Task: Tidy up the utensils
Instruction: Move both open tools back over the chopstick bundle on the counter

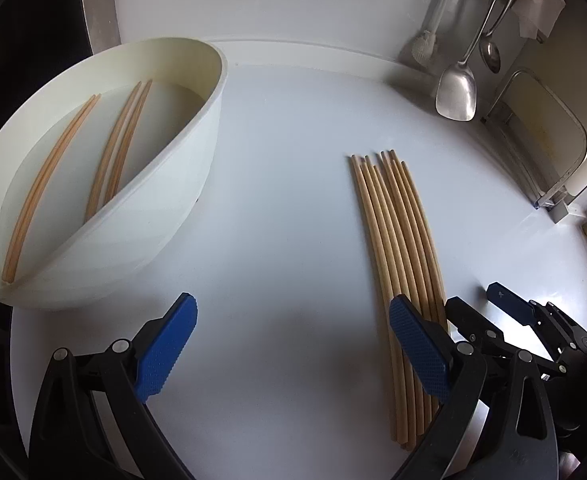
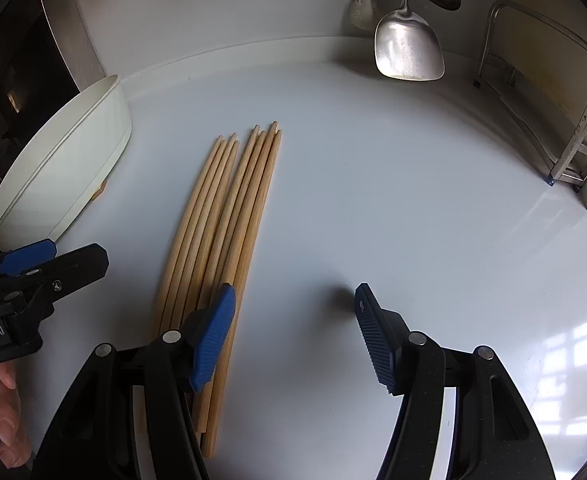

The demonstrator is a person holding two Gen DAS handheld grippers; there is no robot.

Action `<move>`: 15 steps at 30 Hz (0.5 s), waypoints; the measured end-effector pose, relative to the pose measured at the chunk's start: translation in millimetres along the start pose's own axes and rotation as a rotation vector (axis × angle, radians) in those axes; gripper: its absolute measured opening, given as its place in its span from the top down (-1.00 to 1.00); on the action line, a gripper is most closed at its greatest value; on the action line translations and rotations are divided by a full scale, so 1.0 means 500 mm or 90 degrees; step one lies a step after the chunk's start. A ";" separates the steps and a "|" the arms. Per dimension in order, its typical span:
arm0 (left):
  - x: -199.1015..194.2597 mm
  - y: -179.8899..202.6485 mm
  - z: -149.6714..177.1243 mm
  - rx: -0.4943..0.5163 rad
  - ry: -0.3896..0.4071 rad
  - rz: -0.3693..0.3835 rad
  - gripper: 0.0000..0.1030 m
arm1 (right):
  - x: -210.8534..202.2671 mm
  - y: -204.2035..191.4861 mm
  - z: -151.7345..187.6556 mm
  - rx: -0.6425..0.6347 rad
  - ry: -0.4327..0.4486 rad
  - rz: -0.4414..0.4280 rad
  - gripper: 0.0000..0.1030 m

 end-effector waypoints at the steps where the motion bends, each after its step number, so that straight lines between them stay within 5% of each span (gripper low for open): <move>1: 0.003 0.000 0.003 -0.004 -0.004 0.002 -0.85 | 0.000 0.000 0.000 -0.001 -0.001 0.001 -0.16; 15: -0.001 0.002 0.005 0.000 0.004 0.001 -0.85 | -0.008 -0.010 0.010 -0.032 -0.013 0.012 -0.16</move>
Point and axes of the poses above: each gripper's, at about its wrist camera, not at the fingertips, and x roughly the way its jaws point, y to its right, z to its underside, the point moved 9 cm from there along x, roughly the way its jaws point, and after that the axes turned 10 degrees about y, right-handed, at the moved point
